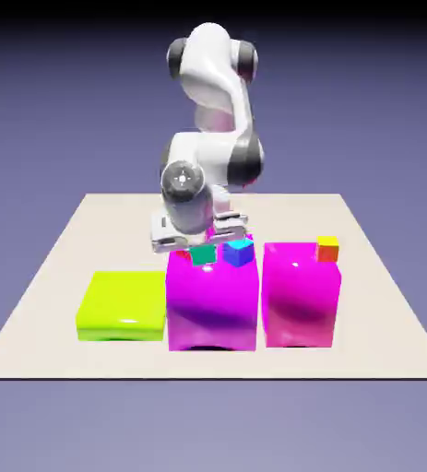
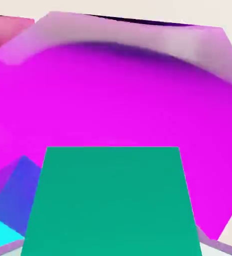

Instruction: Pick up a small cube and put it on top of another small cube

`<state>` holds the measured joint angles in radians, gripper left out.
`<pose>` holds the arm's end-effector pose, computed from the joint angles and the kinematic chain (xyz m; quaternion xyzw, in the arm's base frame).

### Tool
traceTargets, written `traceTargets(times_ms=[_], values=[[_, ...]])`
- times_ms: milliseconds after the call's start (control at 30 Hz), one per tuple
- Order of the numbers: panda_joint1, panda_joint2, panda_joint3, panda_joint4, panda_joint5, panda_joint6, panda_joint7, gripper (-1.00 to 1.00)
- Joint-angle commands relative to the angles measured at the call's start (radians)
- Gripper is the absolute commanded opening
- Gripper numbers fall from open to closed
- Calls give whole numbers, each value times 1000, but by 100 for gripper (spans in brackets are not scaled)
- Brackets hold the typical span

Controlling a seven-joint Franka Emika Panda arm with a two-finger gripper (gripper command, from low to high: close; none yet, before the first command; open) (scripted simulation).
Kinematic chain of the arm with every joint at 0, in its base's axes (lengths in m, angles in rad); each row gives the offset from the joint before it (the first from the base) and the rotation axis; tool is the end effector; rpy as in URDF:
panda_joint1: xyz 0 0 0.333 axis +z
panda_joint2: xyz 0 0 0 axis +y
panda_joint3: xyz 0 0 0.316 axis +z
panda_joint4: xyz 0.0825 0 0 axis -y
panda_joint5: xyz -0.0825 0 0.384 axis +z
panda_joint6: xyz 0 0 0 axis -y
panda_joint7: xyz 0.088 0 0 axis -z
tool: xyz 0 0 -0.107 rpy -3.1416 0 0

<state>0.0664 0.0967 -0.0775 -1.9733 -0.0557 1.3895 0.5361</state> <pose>0.4903 -0.0116 0.3900 0.9081 -0.2514 -0.3140 0.1165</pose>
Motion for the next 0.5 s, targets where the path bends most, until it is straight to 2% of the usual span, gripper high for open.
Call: traceTargets(times_ms=[0, 167, 367, 400, 467], values=[[-15, -36, 29, -24, -43, -11, -12, -100], [-82, -110, 113, -78, -177, -120, -43, -100], [-95, -153, 97, -277, -189, 36, -29, -100], [-95, -153, 97, -277, -189, 36, -29, 100], [-93, -145, 100, -240, -187, 8, -32, 100]])
